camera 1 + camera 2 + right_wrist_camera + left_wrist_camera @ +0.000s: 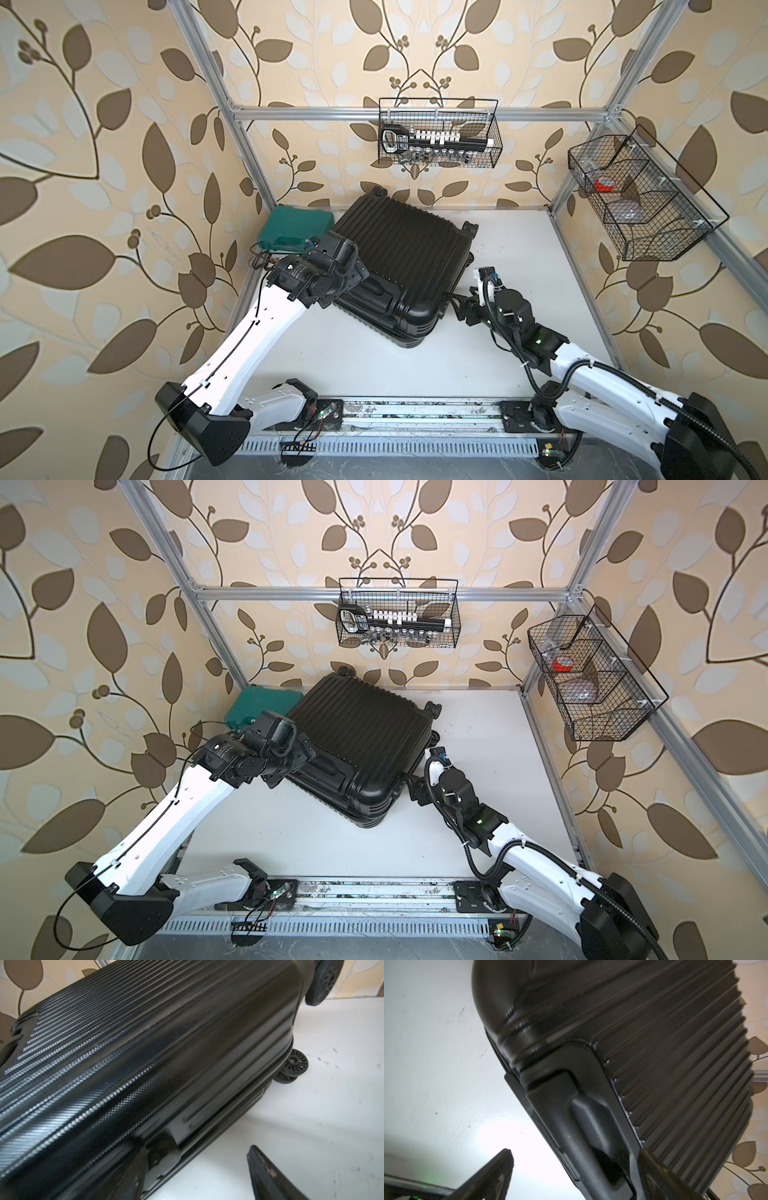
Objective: Close the suitcase zippers
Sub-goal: Adjust the suitcase at the center of the board.
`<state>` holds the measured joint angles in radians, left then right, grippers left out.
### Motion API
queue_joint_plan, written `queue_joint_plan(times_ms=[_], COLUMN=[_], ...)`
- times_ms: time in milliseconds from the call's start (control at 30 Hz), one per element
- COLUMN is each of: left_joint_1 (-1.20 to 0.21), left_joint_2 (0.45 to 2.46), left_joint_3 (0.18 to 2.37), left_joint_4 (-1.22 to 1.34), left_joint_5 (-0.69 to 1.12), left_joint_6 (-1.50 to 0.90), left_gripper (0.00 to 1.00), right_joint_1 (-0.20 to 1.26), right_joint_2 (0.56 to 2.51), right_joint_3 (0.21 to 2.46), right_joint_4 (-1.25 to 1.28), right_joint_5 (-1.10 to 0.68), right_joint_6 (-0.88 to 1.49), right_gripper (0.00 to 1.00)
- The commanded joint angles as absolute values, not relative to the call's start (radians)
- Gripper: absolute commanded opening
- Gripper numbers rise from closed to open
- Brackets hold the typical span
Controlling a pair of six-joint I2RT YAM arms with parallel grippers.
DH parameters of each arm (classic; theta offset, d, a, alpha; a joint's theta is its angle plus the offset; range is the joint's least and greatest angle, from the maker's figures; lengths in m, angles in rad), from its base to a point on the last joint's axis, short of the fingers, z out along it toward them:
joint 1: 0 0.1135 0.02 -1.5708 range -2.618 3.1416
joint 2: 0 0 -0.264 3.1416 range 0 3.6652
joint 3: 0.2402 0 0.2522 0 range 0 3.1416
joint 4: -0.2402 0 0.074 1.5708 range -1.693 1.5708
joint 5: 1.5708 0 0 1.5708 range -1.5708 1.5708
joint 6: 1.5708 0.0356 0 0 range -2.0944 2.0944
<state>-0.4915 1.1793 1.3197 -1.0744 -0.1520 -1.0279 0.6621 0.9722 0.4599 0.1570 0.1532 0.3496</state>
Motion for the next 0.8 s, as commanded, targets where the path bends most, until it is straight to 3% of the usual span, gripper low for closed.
queue_joint_plan(times_ms=[0, 333, 467, 567, 733, 767], left_joint_1=[-0.498, -0.498, -0.497, -0.497, -0.499, -0.498], left_joint_2=[1.182, 1.311, 1.367, 1.391, 1.395, 1.392], left_joint_3=[1.298, 1.286, 1.295, 1.308, 1.316, 1.317], left_joint_4=[-1.094, -1.081, -1.083, -1.075, -1.026, -1.01], left_joint_5=[-0.109, -0.064, -0.053, -0.05, -0.042, -0.041], left_joint_6=[-1.114, -1.17, -1.164, -1.143, -1.065, -1.041], left_gripper=[0.92, 0.76, 0.57, 0.51, 0.27, 0.26], right_joint_1=[0.718, 0.785, 0.786, 0.785, 0.777, 0.771], right_joint_2=[1.023, 0.972, 0.912, 0.874, 0.817, 0.805], right_joint_3=[0.494, 0.525, 0.541, 0.565, 0.619, 0.632], right_joint_4=[0.18, 0.144, 0.094, 0.044, -0.04, -0.056], right_joint_5=[0.233, 0.347, 0.402, 0.446, 0.5, 0.504], right_joint_6=[0.321, 0.277, 0.235, 0.207, 0.19, 0.185], right_gripper=[0.76, 0.76, 0.76, 0.76, 0.76, 0.76])
